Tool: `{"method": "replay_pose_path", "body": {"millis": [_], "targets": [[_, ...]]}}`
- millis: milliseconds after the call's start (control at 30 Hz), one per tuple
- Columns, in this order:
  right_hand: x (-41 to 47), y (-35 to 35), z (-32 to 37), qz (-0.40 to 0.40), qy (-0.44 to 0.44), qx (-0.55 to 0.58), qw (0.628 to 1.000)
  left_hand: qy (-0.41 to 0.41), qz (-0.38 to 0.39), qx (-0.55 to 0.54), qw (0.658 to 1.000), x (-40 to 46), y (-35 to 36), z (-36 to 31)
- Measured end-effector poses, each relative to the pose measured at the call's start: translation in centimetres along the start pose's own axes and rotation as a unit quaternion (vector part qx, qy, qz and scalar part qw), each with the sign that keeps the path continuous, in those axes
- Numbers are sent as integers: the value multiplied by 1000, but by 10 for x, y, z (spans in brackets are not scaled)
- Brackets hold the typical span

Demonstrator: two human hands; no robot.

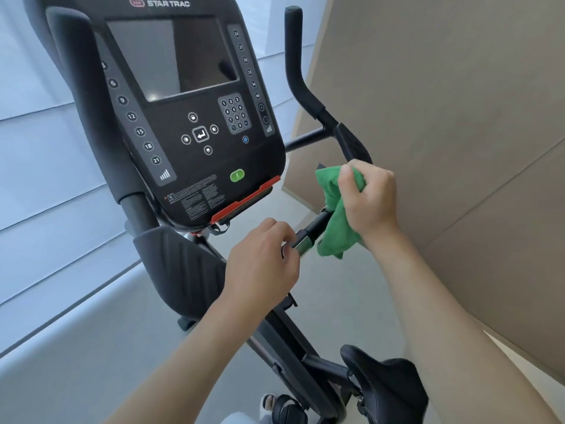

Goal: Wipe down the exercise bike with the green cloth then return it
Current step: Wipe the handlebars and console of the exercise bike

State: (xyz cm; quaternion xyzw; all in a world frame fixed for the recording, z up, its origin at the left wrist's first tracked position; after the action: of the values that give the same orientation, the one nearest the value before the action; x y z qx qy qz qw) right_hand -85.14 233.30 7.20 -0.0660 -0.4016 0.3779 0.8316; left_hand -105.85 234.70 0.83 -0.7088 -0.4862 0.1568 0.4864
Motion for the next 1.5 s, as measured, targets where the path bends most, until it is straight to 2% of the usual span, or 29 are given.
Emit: {"method": "replay_pose_path", "body": {"millis": [100, 200, 233, 333, 567, 800, 967, 1067, 1300, 1433, 1500], "targets": [[7, 14, -2, 21, -32, -21, 999, -10, 5, -6, 1000, 1, 0, 0], [-19, 45, -21, 174, 17, -80, 981, -14, 7, -14, 1000, 1, 1, 1], [-33, 52, -27, 221, 7, -108, 969, -14, 5, -18, 1000, 0, 0, 1], [-60, 50, -42, 263, -70, -128, 954, -12, -5, -26, 1000, -1, -1, 0], [-53, 56, -49, 204, -107, -104, 968, -16, -1, -11, 1000, -1, 2, 1], [-16, 69, -45, 289, -35, -142, 946, 2, 15, -1, 1000, 2, 3, -2], [-1, 70, -39, 216, 5, -120, 969, 16, 10, 8, 1000, 0, 1, -5], [-13, 62, -37, 160, -10, -102, 982, 24, 5, 18, 1000, 0, 1, -4], [-83, 47, -53, 186, -91, -86, 974, 44, -17, 23, 999, -3, -1, -4], [-76, 54, -51, 137, -103, -81, 982, 55, -9, 27, 998, -2, -1, -6], [-62, 57, -49, 148, -107, -90, 979, 56, -10, 28, 998, -2, -1, -6]]}}
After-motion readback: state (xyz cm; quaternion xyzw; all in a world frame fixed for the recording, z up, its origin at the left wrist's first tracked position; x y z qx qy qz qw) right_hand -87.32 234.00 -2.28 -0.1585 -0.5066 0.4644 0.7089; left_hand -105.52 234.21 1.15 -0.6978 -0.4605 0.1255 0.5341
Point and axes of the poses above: each hand's wrist, its own x-axis towards the middle knuckle, its own y-axis out of the palm, z = x × y, the point moved 3 cm from there along x, towards the middle knuckle, and after that the axes turned 13 degrees about x, right-handed, at the moved point
